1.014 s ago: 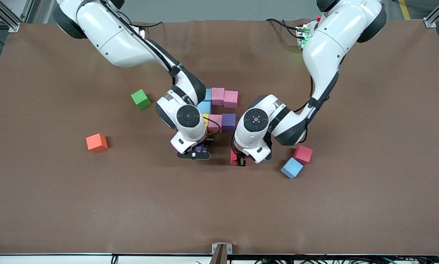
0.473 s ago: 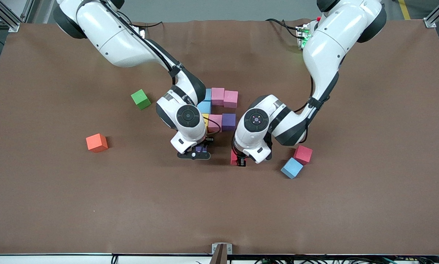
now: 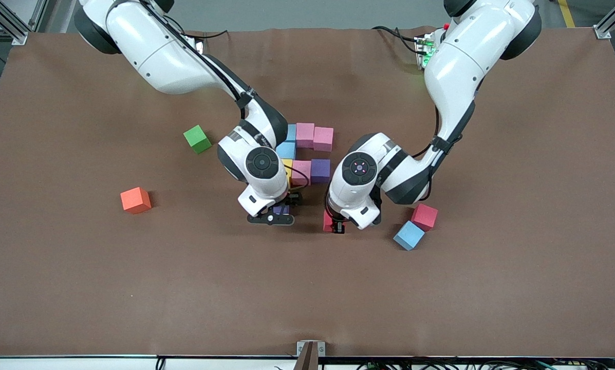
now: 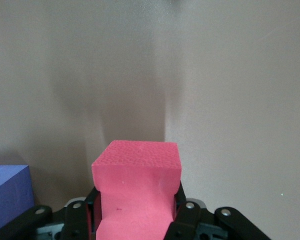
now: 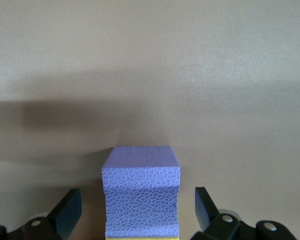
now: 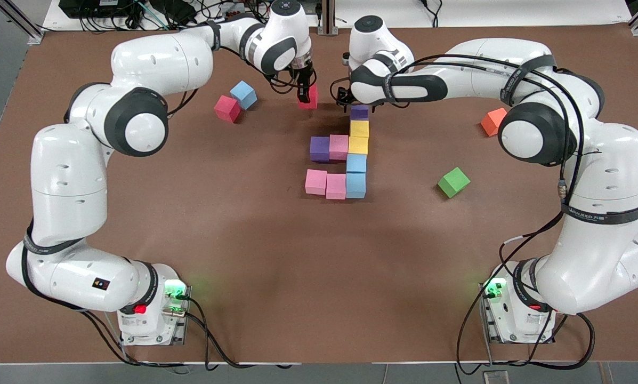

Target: Arrange 11 blocks into digit 3

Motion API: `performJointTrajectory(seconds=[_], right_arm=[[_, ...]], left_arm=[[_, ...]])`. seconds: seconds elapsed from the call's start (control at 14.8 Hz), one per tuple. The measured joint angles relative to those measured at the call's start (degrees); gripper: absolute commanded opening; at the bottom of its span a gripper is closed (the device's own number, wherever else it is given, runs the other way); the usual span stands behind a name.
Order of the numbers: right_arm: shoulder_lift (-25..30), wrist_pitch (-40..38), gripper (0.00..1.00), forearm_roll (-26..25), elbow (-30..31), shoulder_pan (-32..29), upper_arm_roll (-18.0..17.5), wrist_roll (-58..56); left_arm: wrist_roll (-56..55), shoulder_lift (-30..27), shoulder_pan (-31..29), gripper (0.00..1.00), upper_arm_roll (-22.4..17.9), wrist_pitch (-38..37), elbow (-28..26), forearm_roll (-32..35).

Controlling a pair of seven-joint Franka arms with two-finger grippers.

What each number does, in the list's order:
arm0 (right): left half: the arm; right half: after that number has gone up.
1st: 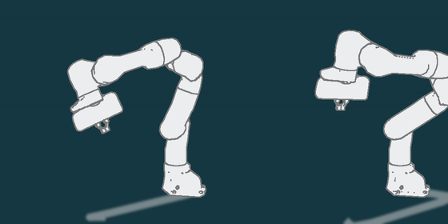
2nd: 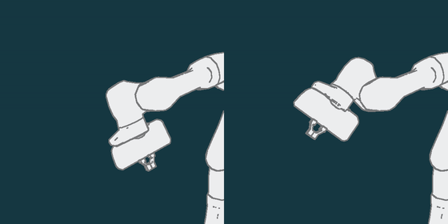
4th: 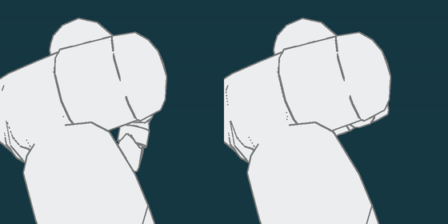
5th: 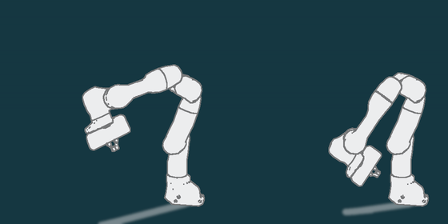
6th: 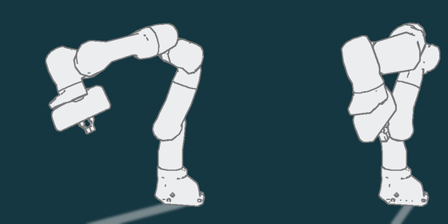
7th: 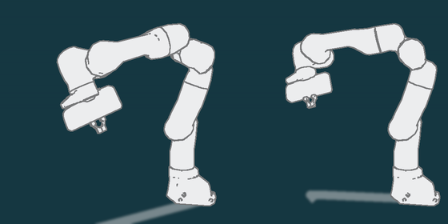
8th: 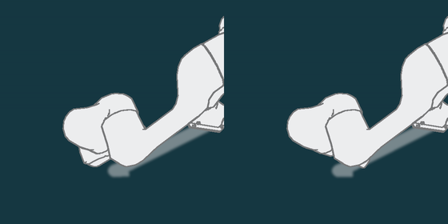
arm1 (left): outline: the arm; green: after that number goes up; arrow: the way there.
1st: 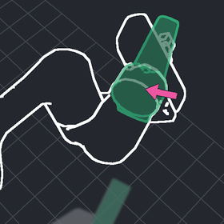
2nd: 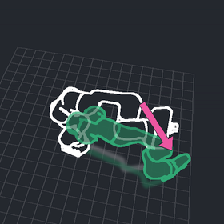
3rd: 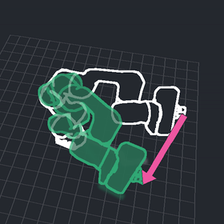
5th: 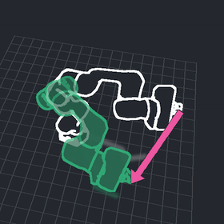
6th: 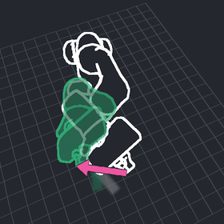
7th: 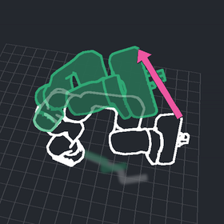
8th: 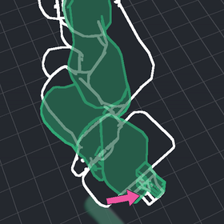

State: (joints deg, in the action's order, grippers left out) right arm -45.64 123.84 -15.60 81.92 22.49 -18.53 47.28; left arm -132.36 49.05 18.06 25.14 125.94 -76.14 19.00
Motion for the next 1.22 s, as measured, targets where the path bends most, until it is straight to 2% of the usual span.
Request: performJointTrajectory(seconds=[0.27,0.47,0.74,1.22], right_arm=[[1.2,-0.4,1.00,0.0,-0.5,-0.8,0.0,-0.7],[3.4,-4.3,1.00,0.0,-0.5,-2.8,-0.4,-4.4],[7.2,-10.2,1.00,0.0,-0.4,-6.4,-1.0,-9.1],[15.3,-11.8,1.00,0.1,3.8,-15.4,-1.0,-10.4]], left_arm=[[-0.4,0.0,0.4,0.30,0.0,0.6,0.0,0.0],[-1.9,0.7,1.5,0.30,0.0,2.8,0.0,0.0],[-2.6,2.5,3.6,0.30,0.0,4.9,0.2,0.0],[-3.7,4.5,6.2,0.30,-0.2,7.4,0.8,0.0]])
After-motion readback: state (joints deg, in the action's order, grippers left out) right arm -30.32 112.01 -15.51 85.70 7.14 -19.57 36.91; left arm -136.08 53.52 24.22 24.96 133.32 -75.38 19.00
